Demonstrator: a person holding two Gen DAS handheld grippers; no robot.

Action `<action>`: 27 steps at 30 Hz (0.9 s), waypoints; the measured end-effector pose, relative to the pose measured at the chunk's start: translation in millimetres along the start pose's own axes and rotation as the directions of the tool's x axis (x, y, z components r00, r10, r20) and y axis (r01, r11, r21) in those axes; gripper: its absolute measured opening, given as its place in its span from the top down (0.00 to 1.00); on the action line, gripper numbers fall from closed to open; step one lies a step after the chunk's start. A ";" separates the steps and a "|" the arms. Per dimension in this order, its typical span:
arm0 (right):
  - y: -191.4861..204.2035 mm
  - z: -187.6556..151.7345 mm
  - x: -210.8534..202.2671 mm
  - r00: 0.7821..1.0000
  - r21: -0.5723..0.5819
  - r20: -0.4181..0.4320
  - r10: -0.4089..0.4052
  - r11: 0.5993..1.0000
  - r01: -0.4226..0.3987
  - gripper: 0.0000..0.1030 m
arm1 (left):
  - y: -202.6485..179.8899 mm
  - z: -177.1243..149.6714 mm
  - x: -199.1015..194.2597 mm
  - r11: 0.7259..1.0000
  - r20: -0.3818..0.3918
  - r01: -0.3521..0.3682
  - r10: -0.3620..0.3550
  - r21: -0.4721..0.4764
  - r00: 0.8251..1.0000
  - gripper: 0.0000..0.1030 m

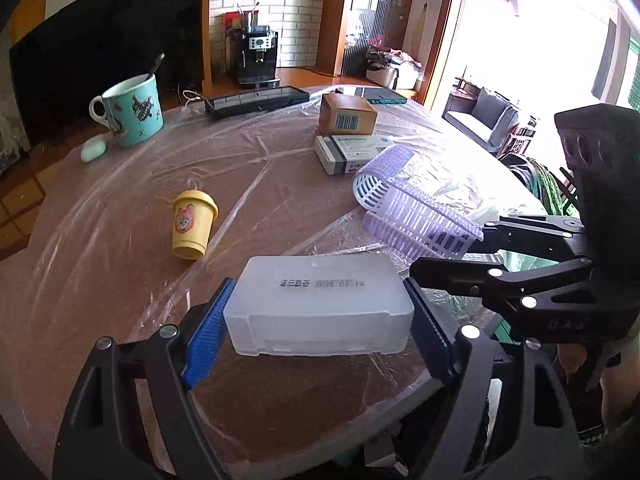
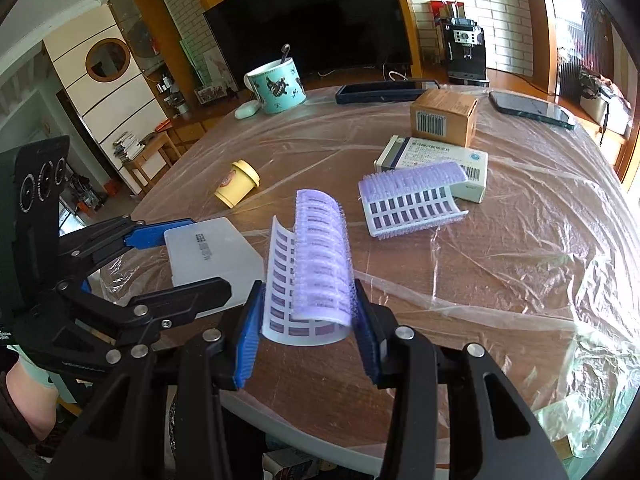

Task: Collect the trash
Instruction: 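Carry the white container and lilac rack over the black trash bin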

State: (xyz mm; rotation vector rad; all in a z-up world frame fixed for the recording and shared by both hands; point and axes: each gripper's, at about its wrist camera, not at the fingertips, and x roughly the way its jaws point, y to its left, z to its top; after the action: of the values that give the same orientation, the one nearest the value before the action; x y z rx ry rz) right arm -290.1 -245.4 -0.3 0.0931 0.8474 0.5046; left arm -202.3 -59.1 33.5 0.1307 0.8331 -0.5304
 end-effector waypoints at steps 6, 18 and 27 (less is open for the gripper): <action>1.6 0.3 -8.9 1.000 -0.001 0.019 0.013 1.000 -0.012 0.60 | -1.0 -0.6 -13.3 1.000 0.025 -0.015 0.015 -0.002 1.000 0.20; 8.7 -7.8 -28.5 0.999 -0.027 0.034 0.025 0.999 -0.024 0.60 | -3.1 -9.2 -29.1 0.999 0.043 -0.038 0.039 -0.017 0.998 0.20; 9.6 -21.2 -40.8 0.999 -0.031 0.036 0.037 0.999 -0.036 0.60 | -7.6 -18.4 -41.3 0.999 0.050 -0.043 0.044 -0.021 0.998 0.20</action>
State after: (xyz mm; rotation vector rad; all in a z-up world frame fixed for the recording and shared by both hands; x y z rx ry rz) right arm -332.0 -258.4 16.5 0.0897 0.8034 0.5480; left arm -241.1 -43.6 52.1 0.1159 0.7842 -0.4825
